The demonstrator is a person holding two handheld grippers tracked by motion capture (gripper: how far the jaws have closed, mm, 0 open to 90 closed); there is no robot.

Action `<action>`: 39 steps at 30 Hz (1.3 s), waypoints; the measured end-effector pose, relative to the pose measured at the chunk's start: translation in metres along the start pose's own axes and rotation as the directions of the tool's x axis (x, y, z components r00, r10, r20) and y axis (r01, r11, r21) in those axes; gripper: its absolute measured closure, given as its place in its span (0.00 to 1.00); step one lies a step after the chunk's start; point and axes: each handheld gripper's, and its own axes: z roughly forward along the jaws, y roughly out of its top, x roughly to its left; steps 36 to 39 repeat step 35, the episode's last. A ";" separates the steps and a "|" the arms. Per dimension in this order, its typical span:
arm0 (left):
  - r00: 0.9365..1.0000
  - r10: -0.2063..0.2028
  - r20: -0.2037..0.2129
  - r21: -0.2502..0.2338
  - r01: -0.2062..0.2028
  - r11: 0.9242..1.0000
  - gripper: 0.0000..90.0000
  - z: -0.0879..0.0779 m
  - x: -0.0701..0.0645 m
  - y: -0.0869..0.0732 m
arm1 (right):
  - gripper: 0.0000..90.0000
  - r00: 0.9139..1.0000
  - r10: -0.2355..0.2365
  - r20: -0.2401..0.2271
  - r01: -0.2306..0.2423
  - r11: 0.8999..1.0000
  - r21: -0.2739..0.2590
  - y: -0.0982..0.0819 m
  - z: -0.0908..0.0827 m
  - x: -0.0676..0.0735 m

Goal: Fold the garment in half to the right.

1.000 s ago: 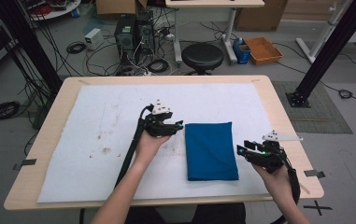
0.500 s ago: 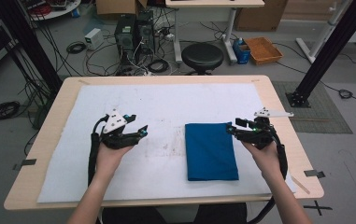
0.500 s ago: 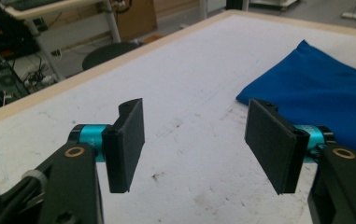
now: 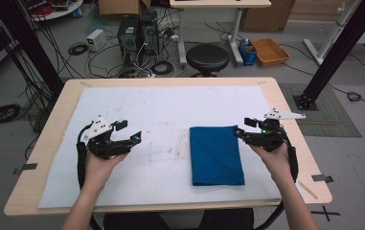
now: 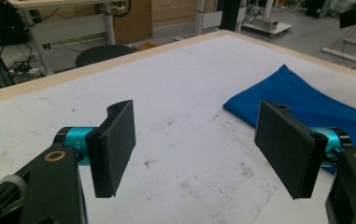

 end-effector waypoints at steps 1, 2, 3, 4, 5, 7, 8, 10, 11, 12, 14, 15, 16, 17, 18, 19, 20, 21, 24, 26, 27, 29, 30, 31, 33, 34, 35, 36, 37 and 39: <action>1.000 -0.007 0.009 -0.001 0.007 1.000 0.33 0.000 -0.001 0.001 | 0.31 1.000 0.002 0.003 -0.002 1.000 -0.001 0.000 -0.002 -0.001; 1.000 -0.017 0.023 0.001 0.017 1.000 0.33 0.000 -0.001 0.001 | 0.30 1.000 0.000 0.008 0.000 1.000 -0.004 0.000 -0.003 -0.002; 0.999 -0.022 0.028 0.006 0.021 1.000 0.33 0.000 -0.001 0.001 | 0.30 1.000 -0.002 0.010 0.002 1.000 -0.004 0.000 -0.004 -0.003; 0.999 -0.020 0.030 0.013 0.020 1.000 0.33 0.000 -0.001 0.001 | 0.29 1.000 0.000 0.014 0.000 1.000 -0.004 0.000 -0.005 -0.003; 0.999 -0.015 0.035 0.017 0.015 1.000 0.33 0.000 -0.001 0.001 | 0.29 1.000 -0.005 0.015 0.005 1.000 -0.006 0.000 -0.005 -0.003; 0.999 -0.011 0.039 0.019 0.010 1.000 0.33 -0.001 -0.001 0.000 | 0.29 1.000 -0.011 0.015 0.011 1.000 -0.005 0.000 -0.005 -0.004; 0.999 -0.016 0.039 0.021 0.016 1.000 0.33 -0.002 0.000 -0.001 | 0.29 1.000 -0.012 0.015 0.012 1.000 -0.005 0.000 -0.005 -0.004; 0.999 -0.028 0.037 0.020 0.027 0.999 0.33 -0.003 0.002 -0.001 | 0.28 1.000 -0.019 0.014 0.019 1.000 0.000 0.001 -0.004 -0.004; 0.999 -0.031 0.036 0.018 0.031 0.999 0.32 -0.004 0.003 -0.002 | 0.28 1.000 -0.020 0.010 0.020 1.000 0.001 0.001 -0.004 -0.004; 0.999 -0.036 0.033 0.015 0.035 0.999 0.33 -0.005 0.005 -0.002 | 0.28 1.000 -0.026 0.009 0.026 1.000 0.004 0.000 -0.003 -0.005; 0.999 -0.041 0.033 0.014 0.041 0.999 0.33 -0.007 0.006 -0.001 | 0.28 0.999 -0.031 0.011 0.031 0.999 0.009 -0.001 -0.003 -0.005; 0.998 -0.044 0.038 0.012 0.043 0.999 0.33 -0.007 0.007 -0.001 | 0.28 0.999 -0.031 0.014 0.031 0.999 0.012 -0.001 -0.003 -0.006; 0.998 -0.042 0.038 0.014 0.041 0.999 0.33 -0.008 0.007 0.000 | 0.28 1.000 -0.028 0.014 0.028 1.000 0.012 -0.001 -0.003 -0.006; 0.998 -0.042 0.038 0.015 0.042 0.999 0.33 -0.009 0.007 0.001 | 0.28 1.000 -0.027 0.010 0.027 1.000 0.013 -0.001 -0.003 -0.007; 0.999 -0.038 0.038 0.014 0.037 0.999 0.33 -0.010 0.008 0.001 | 0.28 1.000 -0.027 0.012 0.027 0.999 0.017 -0.002 -0.004 -0.007; 0.999 -0.038 0.038 0.014 0.037 0.999 0.33 -0.010 0.008 0.001 | 0.28 1.000 -0.027 0.012 0.027 0.999 0.017 -0.002 -0.004 -0.007; 0.999 -0.036 0.040 0.013 0.036 0.999 0.33 -0.012 0.009 0.003 | 0.27 0.999 -0.031 0.021 0.031 0.999 0.020 -0.003 -0.005 -0.009; 0.999 -0.039 0.037 0.011 0.038 0.999 0.33 -0.012 0.009 0.003 | 0.27 0.999 -0.032 0.021 0.031 0.999 0.019 -0.004 -0.005 -0.010; 0.998 -0.040 0.038 0.010 0.039 0.999 0.33 -0.013 0.009 0.003 | 0.27 0.999 -0.022 0.028 0.021 1.000 0.021 -0.005 -0.006 -0.013; 0.998 -0.041 0.037 0.012 0.040 0.999 0.33 -0.013 0.009 0.003 | 0.27 0.999 -0.016 0.035 0.015 1.000 0.023 -0.006 -0.007 -0.014; 0.998 -0.042 0.040 0.011 0.041 0.999 0.33 -0.013 0.009 0.003 | 0.27 0.999 -0.013 0.036 0.012 1.000 0.026 -0.006 -0.007 -0.015; 0.998 -0.042 0.040 0.010 0.041 0.999 0.33 -0.013 0.009 0.003 | 0.27 0.999 -0.017 0.038 0.016 1.000 0.024 -0.007 -0.007 -0.016; 0.998 -0.041 0.038 0.011 0.041 0.999 0.33 -0.013 0.009 0.003 | 0.27 0.999 -0.015 0.039 0.014 1.000 0.024 -0.007 -0.007 -0.016; 0.998 -0.042 0.037 0.011 0.041 0.999 0.33 -0.013 0.009 0.003 | 0.27 0.999 -0.012 0.039 0.011 1.000 0.025 -0.007 -0.007 -0.016; 0.999 -0.039 0.033 0.009 0.039 0.999 0.33 -0.013 0.010 0.004 | 0.27 0.999 -0.008 0.041 0.007 1.000 0.025 -0.007 -0.007 -0.017; 0.999 -0.038 0.035 0.010 0.038 0.999 0.33 -0.013 0.010 0.004 | 0.27 0.999 -0.011 0.039 0.010 1.000 0.023 -0.008 -0.007 -0.018; 0.999 -0.038 0.035 0.010 0.038 0.999 0.33 -0.013 0.010 0.004 | 0.27 0.999 -0.011 0.039 0.010 1.000 0.023 -0.008 -0.007 -0.018; 0.999 -0.038 0.035 0.010 0.038 0.999 0.33 -0.013 0.010 0.004 | 0.27 0.999 -0.011 0.039 0.010 1.000 0.023 -0.008 -0.007 -0.018; 0.999 -0.038 0.035 0.010 0.038 0.999 0.33 -0.013 0.010 0.004 | 0.27 0.999 -0.011 0.039 0.010 1.000 0.023 -0.008 -0.007 -0.018; 0.999 -0.038 0.035 0.010 0.038 0.999 0.33 -0.013 0.010 0.004 | 0.27 0.999 -0.011 0.039 0.010 1.000 0.023 -0.008 -0.007 -0.018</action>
